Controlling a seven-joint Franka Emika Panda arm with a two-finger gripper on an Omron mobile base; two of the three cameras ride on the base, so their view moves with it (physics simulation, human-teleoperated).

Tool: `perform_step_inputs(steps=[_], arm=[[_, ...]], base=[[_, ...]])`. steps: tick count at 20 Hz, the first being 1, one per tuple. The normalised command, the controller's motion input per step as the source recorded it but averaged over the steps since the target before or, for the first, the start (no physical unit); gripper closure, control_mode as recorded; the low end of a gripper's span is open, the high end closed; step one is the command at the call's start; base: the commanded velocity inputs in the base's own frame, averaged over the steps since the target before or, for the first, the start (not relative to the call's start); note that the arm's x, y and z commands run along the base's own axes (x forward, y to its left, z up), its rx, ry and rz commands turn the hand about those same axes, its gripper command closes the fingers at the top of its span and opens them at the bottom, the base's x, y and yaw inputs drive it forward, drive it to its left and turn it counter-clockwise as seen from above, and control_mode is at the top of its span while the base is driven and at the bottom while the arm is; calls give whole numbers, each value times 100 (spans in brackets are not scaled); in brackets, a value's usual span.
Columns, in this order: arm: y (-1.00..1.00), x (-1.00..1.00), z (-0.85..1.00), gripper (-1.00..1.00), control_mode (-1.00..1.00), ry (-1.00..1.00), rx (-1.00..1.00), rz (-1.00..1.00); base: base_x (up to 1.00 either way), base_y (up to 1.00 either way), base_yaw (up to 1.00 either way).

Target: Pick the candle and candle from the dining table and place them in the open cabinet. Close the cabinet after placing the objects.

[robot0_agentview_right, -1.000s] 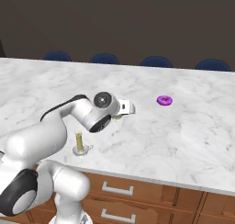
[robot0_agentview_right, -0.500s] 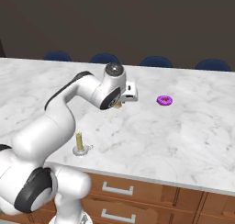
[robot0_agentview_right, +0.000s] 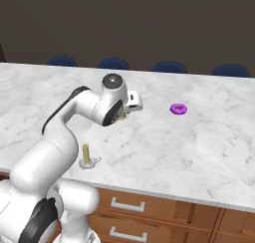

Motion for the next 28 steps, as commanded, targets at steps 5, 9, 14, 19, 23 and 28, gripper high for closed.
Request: perform_step_inputs(steps=[5,9,14,19,23,28], arm=[[27,-8,-36,100,-100,-14,-13,0],[8,-2,-1,100,-100,-8,-3,0],[17,-11,0,100,-100,-7,5,-3],[35,-19,0,100,-100,-1,9,-7],[51,-7,-2,100,-100,0,3,-11],[55,-3,-9,100,-100,0,0,-11]], base=[[0,0,0],[0,0,0],[0,0,0],[0,0,0],[0,0,0],[0,0,0]])
